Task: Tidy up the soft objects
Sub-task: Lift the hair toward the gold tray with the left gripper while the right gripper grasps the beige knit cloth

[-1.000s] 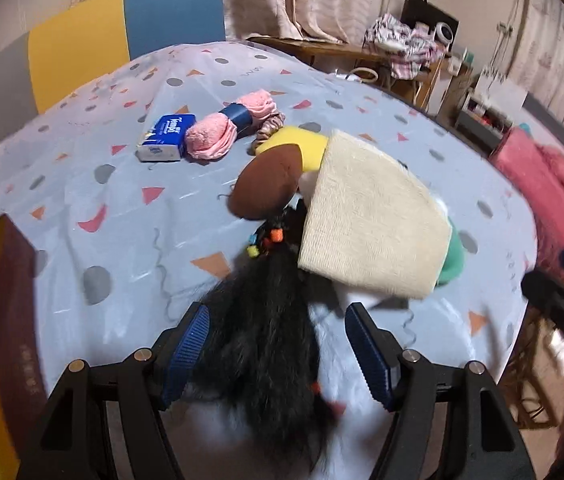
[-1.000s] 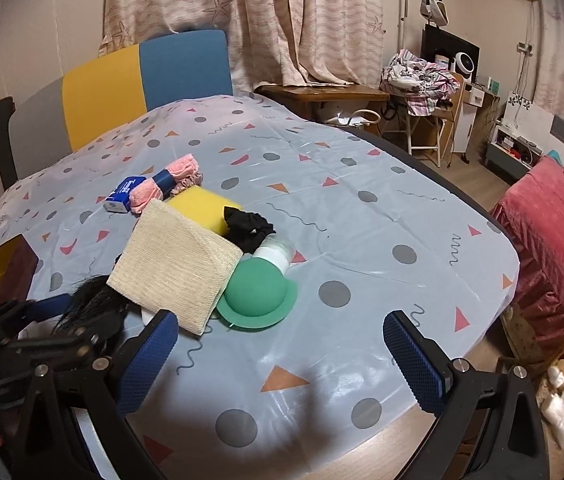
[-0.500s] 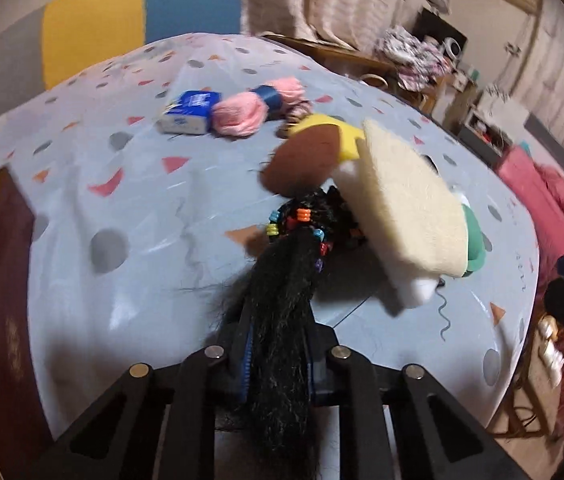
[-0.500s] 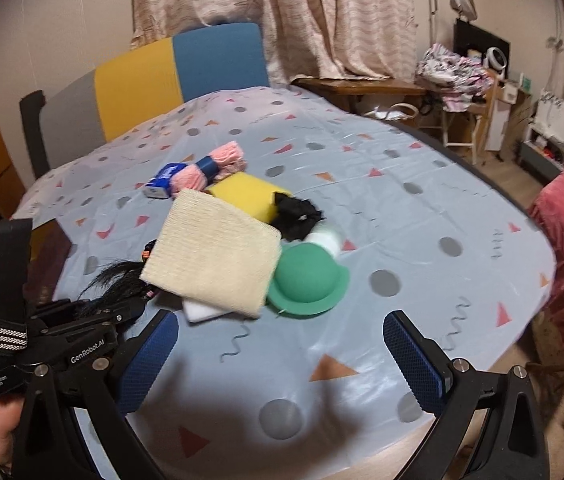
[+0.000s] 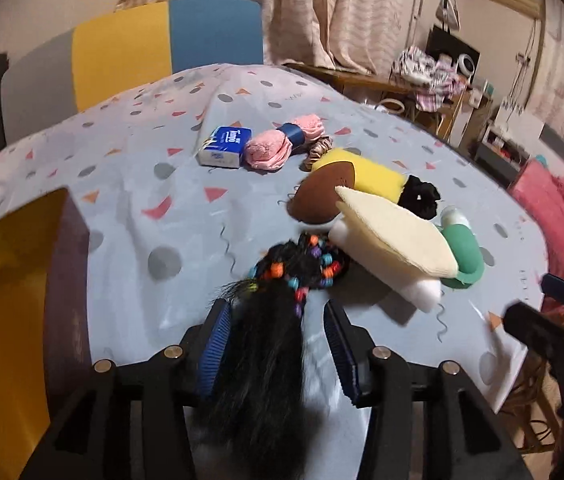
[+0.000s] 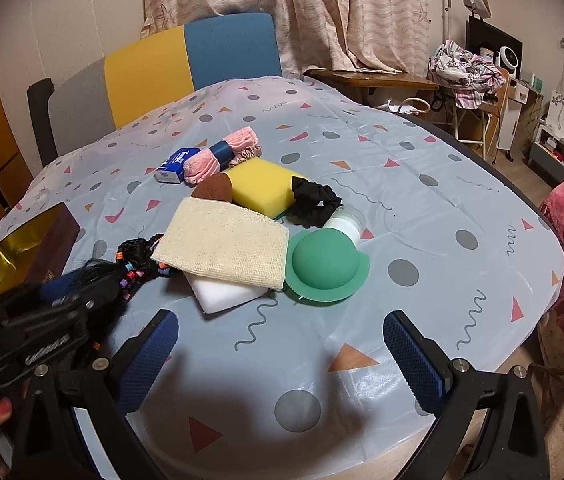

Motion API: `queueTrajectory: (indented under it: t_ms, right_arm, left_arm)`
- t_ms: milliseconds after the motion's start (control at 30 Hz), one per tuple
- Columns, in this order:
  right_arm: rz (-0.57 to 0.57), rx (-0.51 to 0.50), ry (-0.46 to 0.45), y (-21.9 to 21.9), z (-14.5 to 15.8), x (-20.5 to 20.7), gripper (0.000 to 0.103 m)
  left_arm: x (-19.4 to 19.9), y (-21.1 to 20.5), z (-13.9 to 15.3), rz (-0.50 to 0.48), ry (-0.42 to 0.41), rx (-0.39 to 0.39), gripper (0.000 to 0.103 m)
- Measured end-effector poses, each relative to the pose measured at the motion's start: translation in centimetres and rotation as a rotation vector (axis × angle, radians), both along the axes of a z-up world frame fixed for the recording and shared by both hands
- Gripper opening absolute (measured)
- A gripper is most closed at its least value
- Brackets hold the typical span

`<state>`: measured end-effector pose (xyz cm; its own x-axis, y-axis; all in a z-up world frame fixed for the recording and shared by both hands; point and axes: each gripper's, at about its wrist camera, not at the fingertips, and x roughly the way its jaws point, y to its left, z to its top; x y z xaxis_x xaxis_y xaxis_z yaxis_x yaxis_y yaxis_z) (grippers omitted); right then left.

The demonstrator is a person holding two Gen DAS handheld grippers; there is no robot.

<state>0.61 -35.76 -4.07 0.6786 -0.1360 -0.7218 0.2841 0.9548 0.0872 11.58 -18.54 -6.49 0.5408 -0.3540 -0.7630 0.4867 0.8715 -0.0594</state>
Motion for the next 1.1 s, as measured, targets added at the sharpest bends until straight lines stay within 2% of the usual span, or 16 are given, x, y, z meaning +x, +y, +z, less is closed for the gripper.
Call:
queueTrajectory:
  t_ms: [133, 233, 300, 367, 533, 700, 933, 1100]
  right_arm:
    - [0.0, 0.001, -0.011, -0.1, 0.2, -0.1, 0.103]
    - [0.002, 0.011, -0.023, -0.2, 0.3, -0.1, 0.103]
    - [0.009, 0.024, -0.031, -0.2, 0.3, 0.0, 0.103]
    - [0.015, 0.034, -0.035, -0.2, 0.2, 0.2, 0.103]
    - [0.047, 0.065, -0.051, 0.2, -0.1, 1.2, 0.103]
    - [0.112, 0.095, -0.058, 0.6, -0.5, 3.4, 0.103]
    - [0.216, 0.058, 0.045, 1.3, -2.4, 7.5, 0.103]
    - [0.241, -0.083, 0.12, 2.8, -3.6, 9.6, 0.103]
  left_arm:
    - [2.5, -2.3, -1.5, -0.024, 0.044, 0.078, 0.049]
    - [3.5, -2.9, -3.3, -0.045, 0.089, 0.11, 0.049]
    - [3.2, -2.6, -3.5, -0.066, 0.066, 0.079, 0.046]
    - [3.1, -2.1, -3.5, -0.063, 0.073, 0.059, 0.035]
    - [2.6, -0.2, -3.0, -0.028, 0.105, -0.007, 0.035]
    - [0.8, 2.1, -1.5, -0.001, 0.098, -0.088, 0.035]
    - [-1.8, 5.0, 1.5, 0.014, 0.063, -0.186, 0.035]
    - [-2.5, 8.1, 3.0, 0.081, 0.046, -0.235, 0.035]
